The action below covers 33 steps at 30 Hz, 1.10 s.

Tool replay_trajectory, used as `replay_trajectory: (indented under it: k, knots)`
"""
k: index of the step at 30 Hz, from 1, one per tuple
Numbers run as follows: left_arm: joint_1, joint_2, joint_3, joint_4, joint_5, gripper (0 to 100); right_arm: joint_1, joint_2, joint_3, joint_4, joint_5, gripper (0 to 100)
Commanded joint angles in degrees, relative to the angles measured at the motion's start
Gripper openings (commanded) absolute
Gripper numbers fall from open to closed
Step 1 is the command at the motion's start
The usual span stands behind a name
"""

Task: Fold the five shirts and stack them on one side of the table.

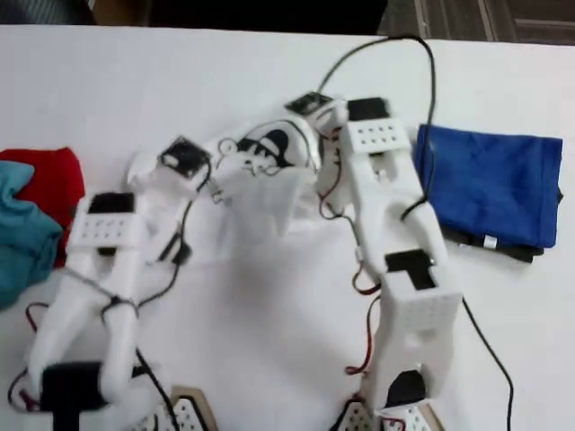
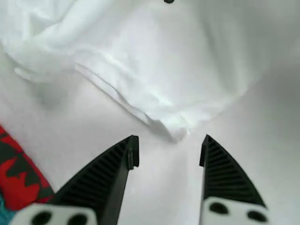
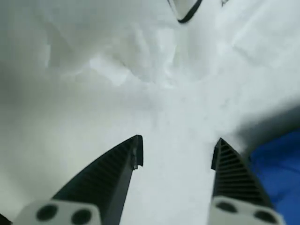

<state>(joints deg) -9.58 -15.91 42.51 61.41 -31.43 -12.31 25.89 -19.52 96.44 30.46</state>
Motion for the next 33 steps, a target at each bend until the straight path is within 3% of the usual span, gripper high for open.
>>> replay_trajectory:
  k: [1,6,10,17,24,27,33]
  knots:
    - [1.1,6.3,-2.8,-1.4,0.0,23,2.9,-8.9,4.9,-2.4,2.5,22.9]
    - [1.3,13.1,-8.1,-1.0,0.0,19,4.9,-18.2,19.5,-7.8,3.6,23.1]
    - [1.0,14.2,-10.4,0.4,0.3,2,5.3,-24.9,34.5,-17.5,3.6,23.2]
    - [-0.1,14.2,-11.1,6.8,0.0,3,0.6,-31.3,51.0,-32.3,3.2,23.2]
    - [-4.8,14.2,-13.8,6.9,0.4,3,-5.0,-33.8,55.7,-38.9,3.1,23.1]
    - [-3.9,14.2,-15.0,8.3,0.2,3,-5.8,-32.9,57.7,-42.6,-0.5,23.1]
    - [-2.1,14.2,-29.1,21.3,0.2,3,-6.5,-30.9,63.7,-53.1,-3.9,23.1]
